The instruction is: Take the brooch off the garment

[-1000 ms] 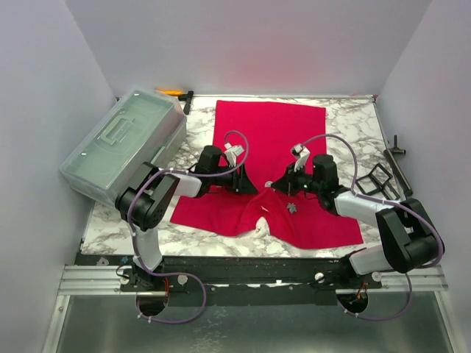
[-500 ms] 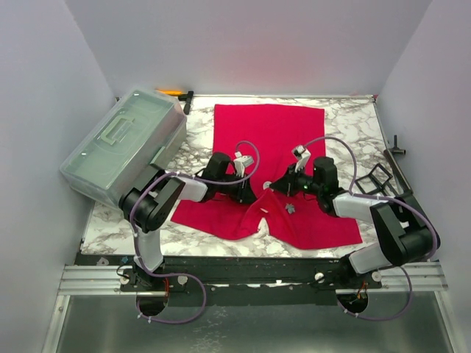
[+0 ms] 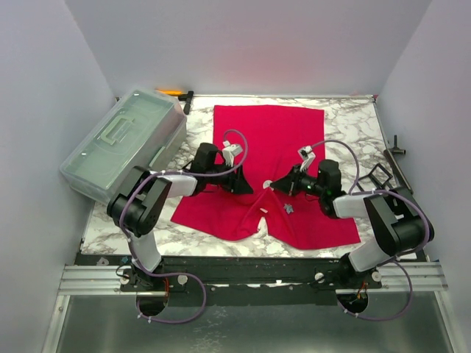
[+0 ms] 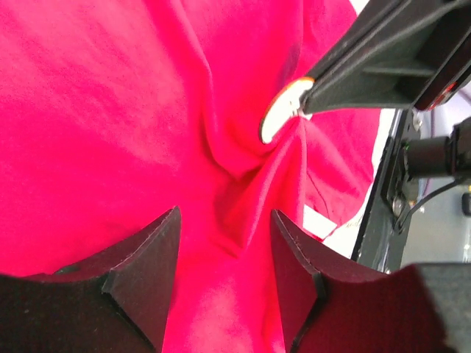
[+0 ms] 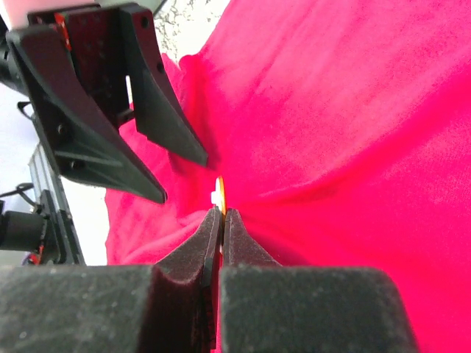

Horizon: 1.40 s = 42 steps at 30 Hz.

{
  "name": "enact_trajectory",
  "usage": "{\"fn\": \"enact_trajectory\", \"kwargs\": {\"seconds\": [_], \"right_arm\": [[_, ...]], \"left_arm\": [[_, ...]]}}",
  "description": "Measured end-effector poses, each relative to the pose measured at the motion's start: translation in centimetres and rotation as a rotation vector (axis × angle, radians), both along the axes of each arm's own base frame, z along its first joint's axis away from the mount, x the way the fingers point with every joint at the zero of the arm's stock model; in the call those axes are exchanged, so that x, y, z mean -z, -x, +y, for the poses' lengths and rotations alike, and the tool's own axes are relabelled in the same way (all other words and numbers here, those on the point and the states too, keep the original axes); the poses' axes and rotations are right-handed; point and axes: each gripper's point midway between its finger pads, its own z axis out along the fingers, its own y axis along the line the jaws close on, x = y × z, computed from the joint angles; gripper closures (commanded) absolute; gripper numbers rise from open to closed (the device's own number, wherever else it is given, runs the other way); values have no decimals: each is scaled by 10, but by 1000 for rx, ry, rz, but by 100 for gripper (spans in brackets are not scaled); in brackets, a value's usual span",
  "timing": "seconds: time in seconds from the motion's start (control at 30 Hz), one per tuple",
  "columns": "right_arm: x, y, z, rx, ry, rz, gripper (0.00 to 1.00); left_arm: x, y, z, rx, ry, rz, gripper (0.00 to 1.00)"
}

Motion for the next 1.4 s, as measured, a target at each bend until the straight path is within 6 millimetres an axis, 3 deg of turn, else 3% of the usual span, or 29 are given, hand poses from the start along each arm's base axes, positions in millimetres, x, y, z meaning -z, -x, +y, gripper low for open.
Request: {"fn": "enact_trajectory", "kwargs": {"seconds": [0.13, 0.47, 0.77, 0.93, 1.4], "right_arm": [[-3, 2, -1, -12, -46, 16, 99], [-18, 14, 7, -104, -109, -30, 99], [-19, 18, 9, -135, -118, -33, 99], [-17, 20, 9, -143, -120, -29, 99], [-14, 26, 12, -181, -131, -13, 99]], "left_arm": [[-16, -17, 6, -40, 66, -14, 52], [-43, -18, -6, 6, 215, -85, 59], [-28, -14, -14, 32, 229, -52, 61], [-31, -6, -21, 64, 245, -60, 63], [-28, 0, -29, 90, 267, -49, 78]]}}
